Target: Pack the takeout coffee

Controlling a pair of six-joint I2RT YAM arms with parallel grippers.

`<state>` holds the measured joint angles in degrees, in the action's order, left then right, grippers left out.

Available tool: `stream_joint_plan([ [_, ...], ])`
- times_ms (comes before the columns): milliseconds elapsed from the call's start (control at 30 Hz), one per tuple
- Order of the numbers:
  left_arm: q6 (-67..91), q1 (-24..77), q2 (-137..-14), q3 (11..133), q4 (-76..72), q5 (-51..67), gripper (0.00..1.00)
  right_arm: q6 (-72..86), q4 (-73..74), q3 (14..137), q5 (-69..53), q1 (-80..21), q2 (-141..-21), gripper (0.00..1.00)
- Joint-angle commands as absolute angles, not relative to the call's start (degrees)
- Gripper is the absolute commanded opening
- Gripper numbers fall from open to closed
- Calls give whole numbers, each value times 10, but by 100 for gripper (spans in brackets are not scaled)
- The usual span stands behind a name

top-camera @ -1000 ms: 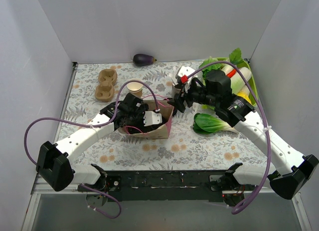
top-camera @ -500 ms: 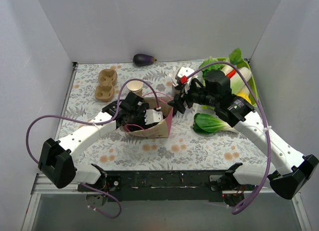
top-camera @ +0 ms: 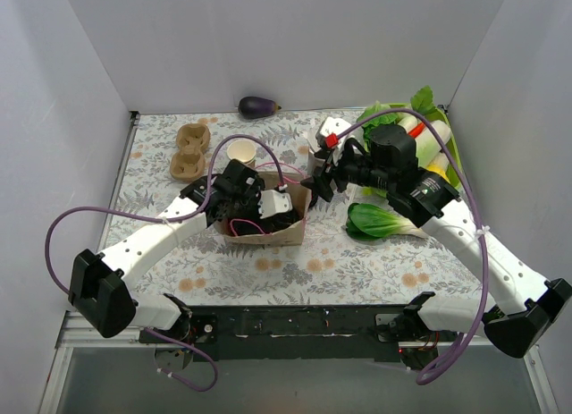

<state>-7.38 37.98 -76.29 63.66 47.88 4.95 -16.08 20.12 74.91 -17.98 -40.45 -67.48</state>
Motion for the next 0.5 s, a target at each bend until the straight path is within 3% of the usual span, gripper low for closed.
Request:
stream_joint_plan([
  [0,-55,376,-740,671,495,45,77,-149,193,786,-175,-400,-667,79],
  [167,-44,376,-740,685,504,52,84,-149,199,793,-171,-401,-669,79],
  [200,-43,376,-740,685,506,56,98,-149,199,793,-171,-401,-670,79],
  [467,-37,376,-732,692,510,68,98,-153,208,807,-169,-401,-677,79],
])
